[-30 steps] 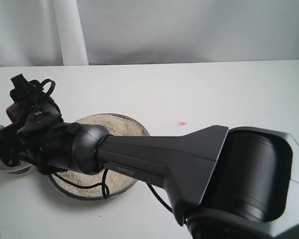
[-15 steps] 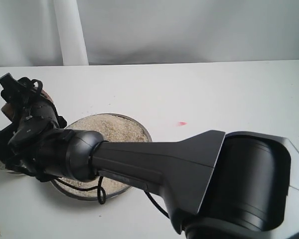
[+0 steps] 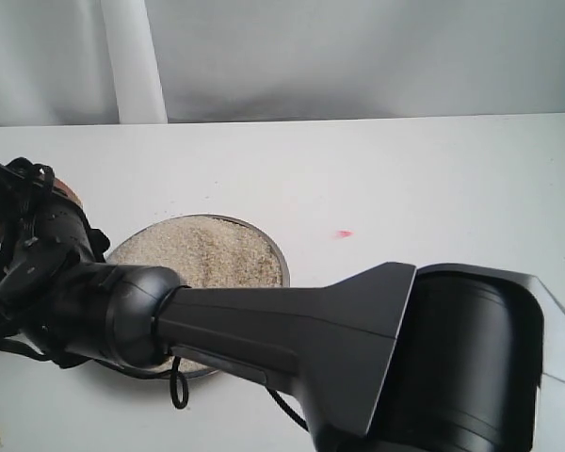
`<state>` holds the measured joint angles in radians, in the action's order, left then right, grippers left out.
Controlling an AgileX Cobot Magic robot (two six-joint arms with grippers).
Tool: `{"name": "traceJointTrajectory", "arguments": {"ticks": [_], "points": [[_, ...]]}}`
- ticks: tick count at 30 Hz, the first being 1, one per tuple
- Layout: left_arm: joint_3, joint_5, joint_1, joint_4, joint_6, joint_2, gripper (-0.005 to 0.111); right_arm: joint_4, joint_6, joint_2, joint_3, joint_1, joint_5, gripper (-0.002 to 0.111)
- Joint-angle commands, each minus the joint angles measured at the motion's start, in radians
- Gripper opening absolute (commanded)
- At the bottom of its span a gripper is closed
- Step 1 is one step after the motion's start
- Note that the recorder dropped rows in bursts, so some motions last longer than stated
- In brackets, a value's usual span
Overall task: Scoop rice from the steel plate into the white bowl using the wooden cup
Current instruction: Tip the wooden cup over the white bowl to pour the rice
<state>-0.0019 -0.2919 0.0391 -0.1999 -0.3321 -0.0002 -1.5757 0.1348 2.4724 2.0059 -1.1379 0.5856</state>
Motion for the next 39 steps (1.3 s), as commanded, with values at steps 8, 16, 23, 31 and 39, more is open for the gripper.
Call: {"name": "traceJointTrajectory", "arguments": {"ticks": [8, 16, 23, 31, 39], "points": [[0.002, 0.007, 0.002, 0.001, -0.004, 0.000, 0.000, -0.070, 0.084, 0.012, 0.009, -0.011, 0.055, 0.000], [0.002, 0.007, 0.002, 0.001, -0.004, 0.000, 0.000, -0.102, 0.100, 0.012, 0.009, -0.011, 0.047, 0.000], [0.002, 0.007, 0.002, 0.001, -0.004, 0.000, 0.000, -0.169, 0.098, 0.012, 0.009, -0.011, 0.030, 0.000], [0.002, 0.007, 0.002, 0.001, -0.004, 0.000, 0.000, -0.169, 0.098, 0.012, 0.009, -0.006, 0.028, 0.000], [0.002, 0.007, 0.002, 0.001, -0.004, 0.000, 0.000, -0.169, 0.081, 0.010, 0.062, 0.001, 0.044, 0.000]]}}
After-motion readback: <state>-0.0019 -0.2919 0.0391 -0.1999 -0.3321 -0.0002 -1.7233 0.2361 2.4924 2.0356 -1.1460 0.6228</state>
